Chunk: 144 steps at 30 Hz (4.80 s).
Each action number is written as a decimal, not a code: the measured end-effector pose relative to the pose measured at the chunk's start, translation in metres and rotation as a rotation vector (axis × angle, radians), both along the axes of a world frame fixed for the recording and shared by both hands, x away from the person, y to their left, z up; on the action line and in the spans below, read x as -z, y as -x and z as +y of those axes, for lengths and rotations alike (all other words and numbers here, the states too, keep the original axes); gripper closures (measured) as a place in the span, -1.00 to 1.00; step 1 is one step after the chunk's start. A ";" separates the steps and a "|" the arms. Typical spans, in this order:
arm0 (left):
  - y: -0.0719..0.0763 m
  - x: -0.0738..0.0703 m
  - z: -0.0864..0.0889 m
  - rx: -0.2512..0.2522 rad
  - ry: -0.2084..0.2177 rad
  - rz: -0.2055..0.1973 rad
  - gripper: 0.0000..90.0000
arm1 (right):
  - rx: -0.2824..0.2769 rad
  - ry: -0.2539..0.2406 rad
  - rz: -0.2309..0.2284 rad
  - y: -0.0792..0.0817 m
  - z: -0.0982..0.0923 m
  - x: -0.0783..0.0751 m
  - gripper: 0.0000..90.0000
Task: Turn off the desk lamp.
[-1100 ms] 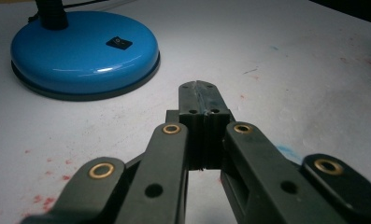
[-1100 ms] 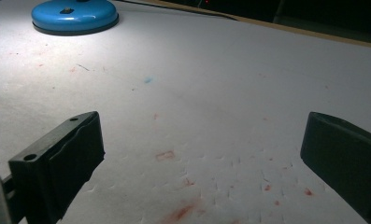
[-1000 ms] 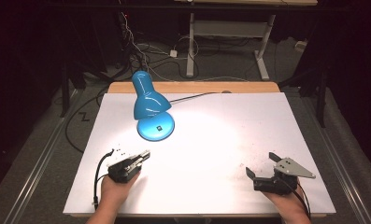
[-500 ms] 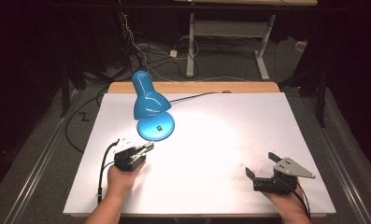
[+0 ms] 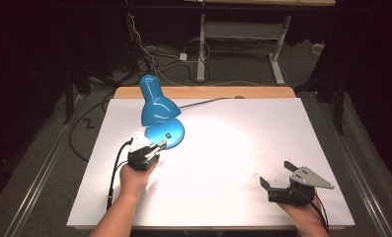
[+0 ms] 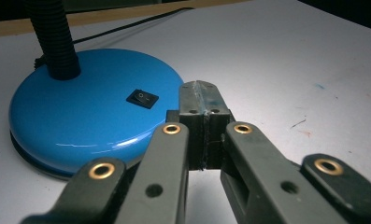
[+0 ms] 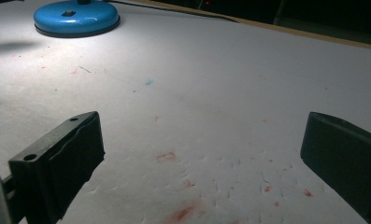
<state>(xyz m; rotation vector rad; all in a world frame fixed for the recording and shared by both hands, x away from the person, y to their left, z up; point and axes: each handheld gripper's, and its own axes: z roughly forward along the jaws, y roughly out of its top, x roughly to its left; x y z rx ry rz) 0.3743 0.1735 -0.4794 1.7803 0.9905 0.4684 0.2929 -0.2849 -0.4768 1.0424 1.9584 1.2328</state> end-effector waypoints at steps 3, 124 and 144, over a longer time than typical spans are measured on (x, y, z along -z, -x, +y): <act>-0.007 0.002 -0.003 0.008 -0.018 0.008 0.95 | -0.001 -0.001 -0.001 0.000 0.000 0.000 -0.99; -0.023 0.004 -0.022 -0.070 -0.056 0.039 0.95 | -0.021 -0.006 0.000 0.002 0.004 -0.001 -0.99; 0.050 0.000 0.013 0.008 -0.046 0.050 0.95 | -0.020 -0.005 -0.006 0.004 0.006 -0.002 -0.99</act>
